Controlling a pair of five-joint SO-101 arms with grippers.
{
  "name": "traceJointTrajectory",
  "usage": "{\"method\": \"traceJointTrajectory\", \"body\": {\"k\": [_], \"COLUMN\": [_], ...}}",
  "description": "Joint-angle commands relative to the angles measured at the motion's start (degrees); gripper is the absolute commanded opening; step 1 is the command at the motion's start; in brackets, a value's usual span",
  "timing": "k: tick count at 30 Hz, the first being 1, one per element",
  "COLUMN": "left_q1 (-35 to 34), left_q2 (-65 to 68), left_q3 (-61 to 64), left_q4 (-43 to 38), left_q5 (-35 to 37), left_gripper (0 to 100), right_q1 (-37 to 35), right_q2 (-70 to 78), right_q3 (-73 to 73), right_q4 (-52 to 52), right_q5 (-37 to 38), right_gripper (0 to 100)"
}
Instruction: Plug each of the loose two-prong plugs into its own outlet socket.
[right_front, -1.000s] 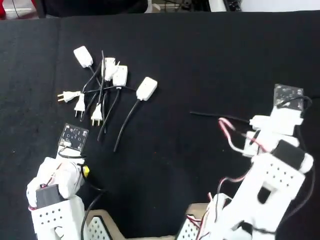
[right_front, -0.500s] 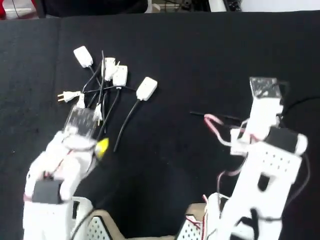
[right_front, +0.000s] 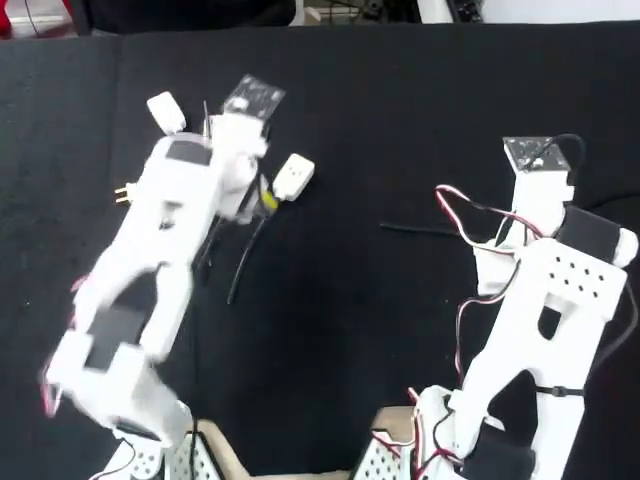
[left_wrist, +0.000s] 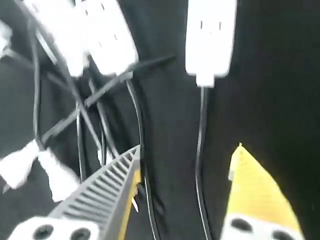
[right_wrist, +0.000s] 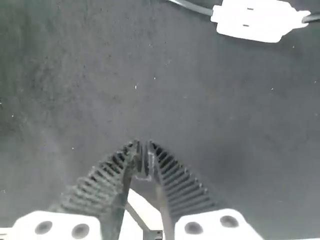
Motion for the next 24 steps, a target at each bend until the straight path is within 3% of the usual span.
{"method": "traceJointTrajectory", "body": {"k": [1,3,8,14,24], "left_q1": [0.1,0.3,0.0,2.0,-2.1], "left_q2": [15.8,24.4,45.3,64.7,65.0], "left_q3": [-31.3,-44.6,-73.4,-94.5,-94.8], "left_q4": [10.8,17.3,28.0,30.8,36.6], "left_q5": [-3.2,-4.7,-4.9,-0.7,-4.9], "left_gripper": [31,36,35,35,17], "right_q1": [0.6,0.6,0.5,-2.0,-2.1], "right_q2": [-0.9,-0.9,-0.8,-0.8,-0.9], "right_q3": [-3.1,-3.1,-3.1,-3.1,-3.2], "right_q4": [-2.2,-2.2,-2.5,-2.5,-2.5], "right_q5": [0.4,0.4,0.4,0.2,0.4], "right_gripper": [1.2,1.2,1.2,1.2,1.2]}}
